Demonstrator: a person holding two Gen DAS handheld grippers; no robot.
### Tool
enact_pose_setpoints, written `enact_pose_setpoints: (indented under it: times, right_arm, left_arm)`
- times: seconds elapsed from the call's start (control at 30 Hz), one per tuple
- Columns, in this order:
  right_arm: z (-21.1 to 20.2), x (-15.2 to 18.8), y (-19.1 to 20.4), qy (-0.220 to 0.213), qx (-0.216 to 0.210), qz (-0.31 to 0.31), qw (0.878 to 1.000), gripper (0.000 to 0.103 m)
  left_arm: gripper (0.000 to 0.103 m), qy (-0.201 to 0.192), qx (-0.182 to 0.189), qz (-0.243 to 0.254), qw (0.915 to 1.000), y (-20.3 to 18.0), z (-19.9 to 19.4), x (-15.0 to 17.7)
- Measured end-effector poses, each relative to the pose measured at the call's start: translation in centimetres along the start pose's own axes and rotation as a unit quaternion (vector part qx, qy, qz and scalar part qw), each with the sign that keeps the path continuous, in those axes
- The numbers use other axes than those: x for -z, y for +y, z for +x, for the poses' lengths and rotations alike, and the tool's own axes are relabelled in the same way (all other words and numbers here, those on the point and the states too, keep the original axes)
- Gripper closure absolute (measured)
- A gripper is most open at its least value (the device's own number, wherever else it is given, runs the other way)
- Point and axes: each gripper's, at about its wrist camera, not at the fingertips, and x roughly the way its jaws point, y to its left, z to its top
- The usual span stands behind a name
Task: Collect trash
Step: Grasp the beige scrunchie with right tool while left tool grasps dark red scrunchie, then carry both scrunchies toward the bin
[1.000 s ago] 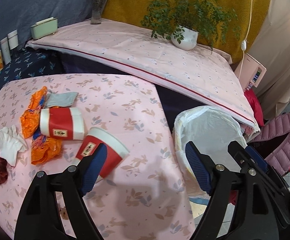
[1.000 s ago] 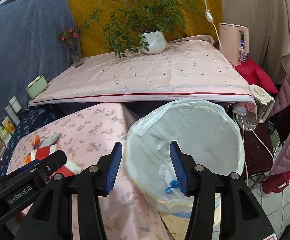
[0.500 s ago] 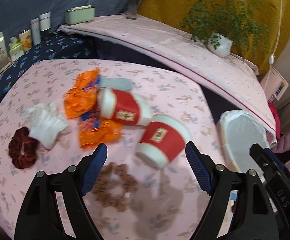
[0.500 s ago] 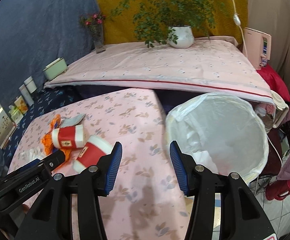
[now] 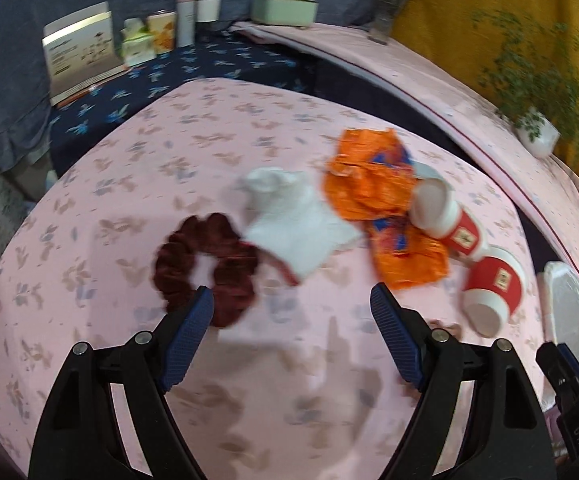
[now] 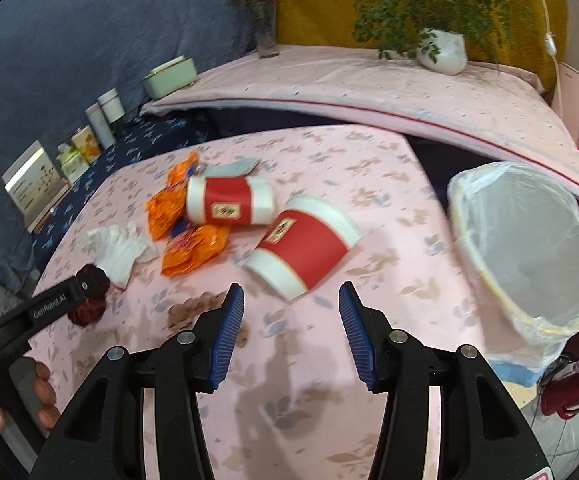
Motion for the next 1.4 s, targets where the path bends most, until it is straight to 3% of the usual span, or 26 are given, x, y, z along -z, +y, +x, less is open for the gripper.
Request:
enact_pose_setpoints:
  times: [0.2,0.63,0.83,1.0,1.2,1.4]
  right_arm:
    - [1.7,1.1,2.5,0.022,-0.008,-0.019,1.000,0.054]
    - [4.7,1.8,5.0,0.052,0.003,-0.038,0.998,0.054]
    - [6.2,2.2,5.2,0.071,0.001,-0.035,0.997,0.062]
    - [7.1,2.7,5.4,0.082,-0.001,-0.042,0.996,0.076]
    - [7.2,2.7,5.3,0.079,-0.004,-0.047,0.996,0.092]
    - [6.1,2.3,4.7,0.070,-0.016,-0.036,0.997,0.094]
  left_arm:
    - [0.026,0.006,-0.025,-0.038,0.9990,4.5,0.9,-0.2]
    - [0.029,0.023,-0.029,-0.080,0.9961,8.9,3.0,-0.4]
    - [0.046,0.031,-0.020,-0.069,0.9969,8.9,4.0,-0.4]
    - [0.079,0.038,0.003,-0.052,0.9979,7.9,4.3,-0.6]
    - [0.085,0.034,0.012,-0.044,0.9984,6.7,3.7,-0.6]
    - [0.086,0.022,0.020,-0.034,0.9990,5.2,1.7,-0.4]
